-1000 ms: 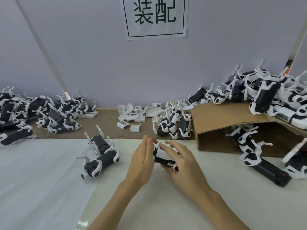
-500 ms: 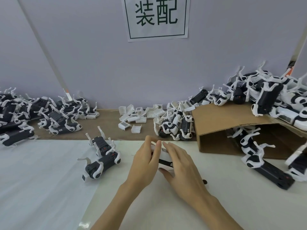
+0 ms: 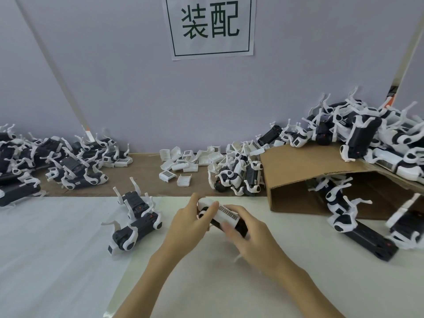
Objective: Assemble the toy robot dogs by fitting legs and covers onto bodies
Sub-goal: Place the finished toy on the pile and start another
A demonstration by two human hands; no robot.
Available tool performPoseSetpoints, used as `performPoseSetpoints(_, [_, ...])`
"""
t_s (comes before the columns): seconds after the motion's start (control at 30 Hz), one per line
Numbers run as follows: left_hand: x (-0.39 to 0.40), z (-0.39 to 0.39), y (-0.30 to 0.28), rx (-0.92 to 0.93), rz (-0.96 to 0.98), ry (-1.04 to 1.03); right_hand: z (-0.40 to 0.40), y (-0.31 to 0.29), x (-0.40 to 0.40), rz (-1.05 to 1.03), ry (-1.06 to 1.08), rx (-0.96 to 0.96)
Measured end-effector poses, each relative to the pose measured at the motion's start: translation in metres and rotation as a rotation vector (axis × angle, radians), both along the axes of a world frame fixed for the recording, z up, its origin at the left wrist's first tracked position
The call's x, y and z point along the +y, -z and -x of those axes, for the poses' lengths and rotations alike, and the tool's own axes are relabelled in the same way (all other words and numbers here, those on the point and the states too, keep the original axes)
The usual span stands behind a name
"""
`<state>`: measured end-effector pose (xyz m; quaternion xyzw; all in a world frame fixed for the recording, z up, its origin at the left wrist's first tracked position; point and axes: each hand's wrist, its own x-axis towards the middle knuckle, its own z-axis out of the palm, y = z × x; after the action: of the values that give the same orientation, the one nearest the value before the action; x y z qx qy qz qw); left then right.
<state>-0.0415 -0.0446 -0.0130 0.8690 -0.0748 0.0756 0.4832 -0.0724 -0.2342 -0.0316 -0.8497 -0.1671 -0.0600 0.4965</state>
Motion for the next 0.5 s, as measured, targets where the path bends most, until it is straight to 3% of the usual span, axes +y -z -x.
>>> performPoseSetpoints(0.1, [0.008,-0.001,-0.005,0.143,0.294,0.139,-0.001,-0.005,-0.003,-0.155,-0.035,0.154])
performPoseSetpoints(0.2, [0.014,0.001,-0.008,0.131,0.361,0.209,0.0,-0.008,-0.002,-0.168,-0.054,0.129])
performPoseSetpoints(0.27, [0.017,0.002,-0.008,0.059,0.373,0.259,0.001,-0.009,-0.001,-0.142,0.024,-0.01])
performPoseSetpoints(0.4, [0.024,0.001,-0.01,-0.072,0.249,0.314,0.002,-0.009,-0.002,0.13,0.189,-0.416])
performPoseSetpoints(0.5, [0.027,0.0,-0.01,-0.141,0.166,0.36,-0.001,-0.007,-0.006,0.299,0.215,-0.534])
